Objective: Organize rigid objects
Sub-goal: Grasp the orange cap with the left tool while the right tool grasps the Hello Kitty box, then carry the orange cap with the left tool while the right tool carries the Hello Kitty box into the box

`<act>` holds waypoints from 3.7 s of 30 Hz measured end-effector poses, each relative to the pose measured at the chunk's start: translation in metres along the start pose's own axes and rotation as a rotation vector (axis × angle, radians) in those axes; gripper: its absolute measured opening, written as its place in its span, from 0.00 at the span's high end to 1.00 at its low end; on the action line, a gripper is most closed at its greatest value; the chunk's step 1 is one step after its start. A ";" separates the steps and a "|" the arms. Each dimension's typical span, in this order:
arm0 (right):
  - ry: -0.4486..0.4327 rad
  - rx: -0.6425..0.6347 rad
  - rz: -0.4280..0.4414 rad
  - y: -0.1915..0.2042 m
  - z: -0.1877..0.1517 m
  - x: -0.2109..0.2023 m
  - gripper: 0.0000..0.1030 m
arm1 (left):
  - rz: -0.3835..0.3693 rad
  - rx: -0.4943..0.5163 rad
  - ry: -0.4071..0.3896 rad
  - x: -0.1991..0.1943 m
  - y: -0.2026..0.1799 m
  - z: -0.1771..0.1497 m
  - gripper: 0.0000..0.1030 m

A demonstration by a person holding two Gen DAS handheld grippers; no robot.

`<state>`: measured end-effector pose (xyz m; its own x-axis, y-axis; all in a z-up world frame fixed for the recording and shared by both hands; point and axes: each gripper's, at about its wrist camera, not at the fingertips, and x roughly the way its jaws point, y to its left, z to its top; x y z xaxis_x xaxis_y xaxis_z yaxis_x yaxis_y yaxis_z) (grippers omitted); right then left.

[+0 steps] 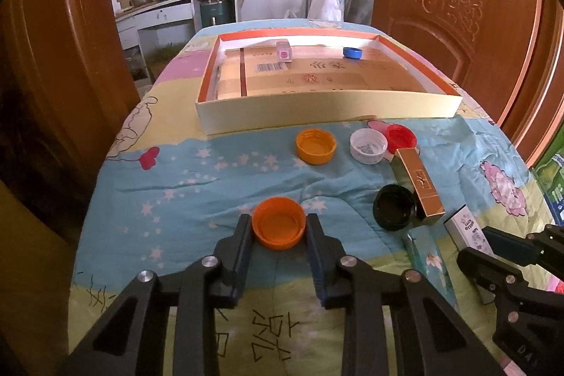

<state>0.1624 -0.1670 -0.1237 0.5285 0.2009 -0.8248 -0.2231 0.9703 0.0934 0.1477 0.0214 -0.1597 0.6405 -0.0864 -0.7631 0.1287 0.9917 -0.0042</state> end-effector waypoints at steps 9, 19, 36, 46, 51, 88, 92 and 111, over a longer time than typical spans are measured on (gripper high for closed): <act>-0.013 0.063 0.044 -0.016 -0.002 -0.007 0.74 | -0.015 -0.012 -0.020 -0.011 0.000 0.002 0.70; -0.054 0.094 0.045 -0.025 0.006 -0.020 0.74 | -0.048 -0.017 -0.056 -0.028 -0.002 0.013 0.70; -0.105 0.119 0.063 -0.036 0.031 -0.031 0.74 | -0.075 -0.016 -0.099 -0.041 -0.004 0.033 0.70; -0.135 0.120 0.075 -0.038 0.052 -0.033 0.74 | -0.079 -0.004 -0.125 -0.040 -0.009 0.054 0.70; -0.145 0.123 0.081 -0.041 0.065 -0.030 0.74 | -0.086 0.006 -0.128 -0.035 -0.013 0.066 0.70; -0.166 0.097 0.077 -0.071 0.139 0.014 0.74 | -0.072 0.006 -0.103 0.034 -0.026 0.138 0.70; -0.179 0.094 0.051 -0.080 0.151 0.017 0.74 | -0.075 0.005 -0.105 0.042 -0.026 0.152 0.70; -0.194 0.095 0.014 -0.120 0.220 0.060 0.74 | -0.133 -0.001 -0.046 0.095 -0.036 0.219 0.70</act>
<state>0.4012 -0.2412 -0.0620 0.6755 0.2276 -0.7014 -0.1581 0.9737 0.1638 0.3697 -0.0434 -0.0906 0.6516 -0.2209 -0.7257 0.2141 0.9713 -0.1034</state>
